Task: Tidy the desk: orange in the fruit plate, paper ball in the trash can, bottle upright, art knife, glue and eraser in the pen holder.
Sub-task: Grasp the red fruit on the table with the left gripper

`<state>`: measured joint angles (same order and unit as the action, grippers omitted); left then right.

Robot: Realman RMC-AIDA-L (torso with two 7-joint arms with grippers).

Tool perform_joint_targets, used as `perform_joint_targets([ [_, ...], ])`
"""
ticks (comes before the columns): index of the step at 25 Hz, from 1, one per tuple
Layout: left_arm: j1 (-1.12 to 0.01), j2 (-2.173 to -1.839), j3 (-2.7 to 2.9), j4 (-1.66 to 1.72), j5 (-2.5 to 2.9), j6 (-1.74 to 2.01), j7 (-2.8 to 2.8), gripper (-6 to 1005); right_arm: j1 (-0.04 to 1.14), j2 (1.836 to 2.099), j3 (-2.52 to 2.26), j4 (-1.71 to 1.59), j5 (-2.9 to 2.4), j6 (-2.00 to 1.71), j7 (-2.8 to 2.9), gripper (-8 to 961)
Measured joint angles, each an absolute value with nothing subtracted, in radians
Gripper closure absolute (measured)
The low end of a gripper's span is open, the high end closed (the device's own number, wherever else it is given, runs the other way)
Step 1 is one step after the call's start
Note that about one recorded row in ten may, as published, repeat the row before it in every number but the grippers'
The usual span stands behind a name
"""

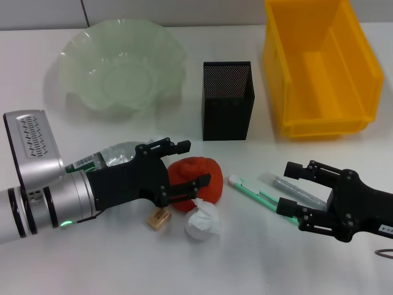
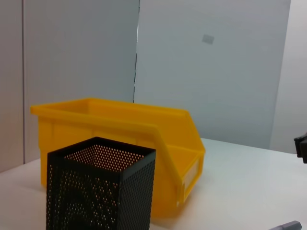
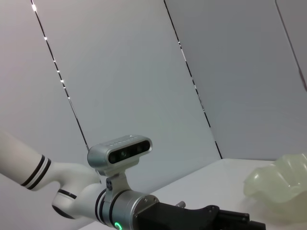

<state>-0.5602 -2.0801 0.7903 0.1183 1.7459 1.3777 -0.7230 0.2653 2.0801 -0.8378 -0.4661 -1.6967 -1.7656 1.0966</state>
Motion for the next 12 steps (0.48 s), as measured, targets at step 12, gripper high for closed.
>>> perform_joint_targets([
  [12,-0.554,-2.080,0.782,0.117,1.736,1.320,-0.734,458,0.283,2.079,-0.836,-0.449,-1.697,-1.766,1.097,180],
])
